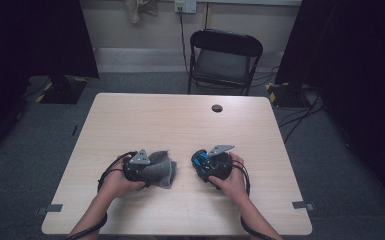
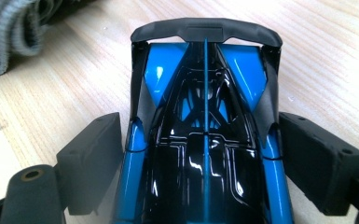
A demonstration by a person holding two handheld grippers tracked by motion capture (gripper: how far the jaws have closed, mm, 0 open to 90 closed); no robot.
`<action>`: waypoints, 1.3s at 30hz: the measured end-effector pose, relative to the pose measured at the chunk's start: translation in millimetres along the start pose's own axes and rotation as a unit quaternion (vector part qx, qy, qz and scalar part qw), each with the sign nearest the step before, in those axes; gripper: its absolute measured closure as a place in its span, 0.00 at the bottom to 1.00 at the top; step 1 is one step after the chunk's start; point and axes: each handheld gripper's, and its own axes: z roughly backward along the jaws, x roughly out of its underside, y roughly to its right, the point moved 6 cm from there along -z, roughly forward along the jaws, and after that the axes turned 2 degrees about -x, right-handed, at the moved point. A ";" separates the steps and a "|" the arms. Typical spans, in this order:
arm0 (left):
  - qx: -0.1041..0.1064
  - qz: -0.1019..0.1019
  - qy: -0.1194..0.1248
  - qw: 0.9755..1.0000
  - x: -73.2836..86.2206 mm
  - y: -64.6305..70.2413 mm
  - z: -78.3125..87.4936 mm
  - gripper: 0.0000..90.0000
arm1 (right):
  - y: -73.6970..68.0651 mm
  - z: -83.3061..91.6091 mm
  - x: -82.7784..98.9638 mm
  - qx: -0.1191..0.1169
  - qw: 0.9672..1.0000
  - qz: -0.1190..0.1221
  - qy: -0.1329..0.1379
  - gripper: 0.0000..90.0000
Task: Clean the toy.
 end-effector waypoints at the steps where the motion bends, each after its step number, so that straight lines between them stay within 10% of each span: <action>1: -0.001 0.002 -0.002 1.000 -0.4 0.5 0.0 0.59 | 0.0 0.0 0.2 0.000 1.000 -0.001 0.003 0.18; 16: -0.027 0.061 0.001 0.998 -2.7 3.3 -0.9 0.74 | -3.4 -2.6 -2.7 0.018 1.000 -0.017 0.000 0.17; 39: -0.032 0.059 0.010 0.998 -1.3 4.7 -1.0 0.74 | -2.5 -9.5 -11.8 0.040 0.999 -0.033 0.006 0.28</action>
